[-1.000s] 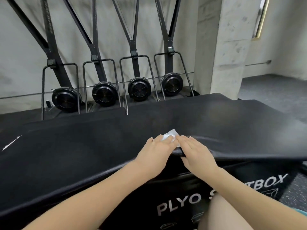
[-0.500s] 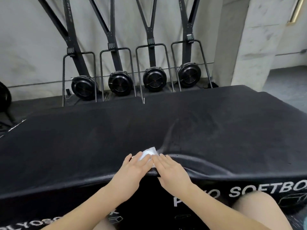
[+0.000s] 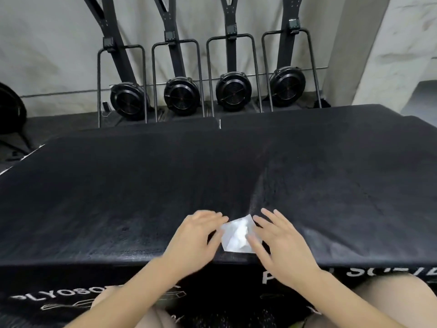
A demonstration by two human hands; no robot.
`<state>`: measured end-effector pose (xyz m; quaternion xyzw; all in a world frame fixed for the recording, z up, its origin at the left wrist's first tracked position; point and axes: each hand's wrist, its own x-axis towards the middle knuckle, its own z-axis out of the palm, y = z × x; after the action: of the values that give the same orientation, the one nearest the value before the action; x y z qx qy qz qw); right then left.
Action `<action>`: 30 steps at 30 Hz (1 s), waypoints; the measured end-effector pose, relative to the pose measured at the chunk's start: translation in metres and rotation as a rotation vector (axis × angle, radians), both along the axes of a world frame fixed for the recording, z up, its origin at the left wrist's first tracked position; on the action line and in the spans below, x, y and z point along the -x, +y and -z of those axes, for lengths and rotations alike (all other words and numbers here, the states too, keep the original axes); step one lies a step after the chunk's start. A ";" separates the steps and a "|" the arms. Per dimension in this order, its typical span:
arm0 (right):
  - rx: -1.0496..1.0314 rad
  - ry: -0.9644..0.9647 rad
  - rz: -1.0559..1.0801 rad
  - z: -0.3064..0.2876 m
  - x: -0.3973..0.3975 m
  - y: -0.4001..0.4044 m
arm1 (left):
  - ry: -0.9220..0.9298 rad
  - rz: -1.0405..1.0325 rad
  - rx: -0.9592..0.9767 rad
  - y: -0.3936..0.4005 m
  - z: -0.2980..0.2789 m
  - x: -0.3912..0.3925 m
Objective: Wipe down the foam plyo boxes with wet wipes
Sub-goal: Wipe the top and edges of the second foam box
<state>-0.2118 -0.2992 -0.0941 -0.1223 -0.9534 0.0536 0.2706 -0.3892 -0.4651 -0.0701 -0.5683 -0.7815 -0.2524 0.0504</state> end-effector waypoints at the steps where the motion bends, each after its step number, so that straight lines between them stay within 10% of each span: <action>1: 0.021 0.033 0.010 -0.003 0.009 -0.002 | -0.049 -0.013 0.049 0.010 -0.006 0.011; 10: 0.122 -0.166 0.042 -0.001 0.002 0.020 | -0.159 -0.037 0.843 0.104 -0.068 0.051; 30: 0.302 -0.209 -0.165 0.016 -0.018 -0.007 | -0.117 -0.052 0.857 0.119 -0.048 0.065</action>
<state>-0.1940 -0.3059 -0.1099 -0.0878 -0.9642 0.2051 0.1433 -0.4543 -0.3457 -0.0216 -0.5028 -0.8312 0.0642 -0.2283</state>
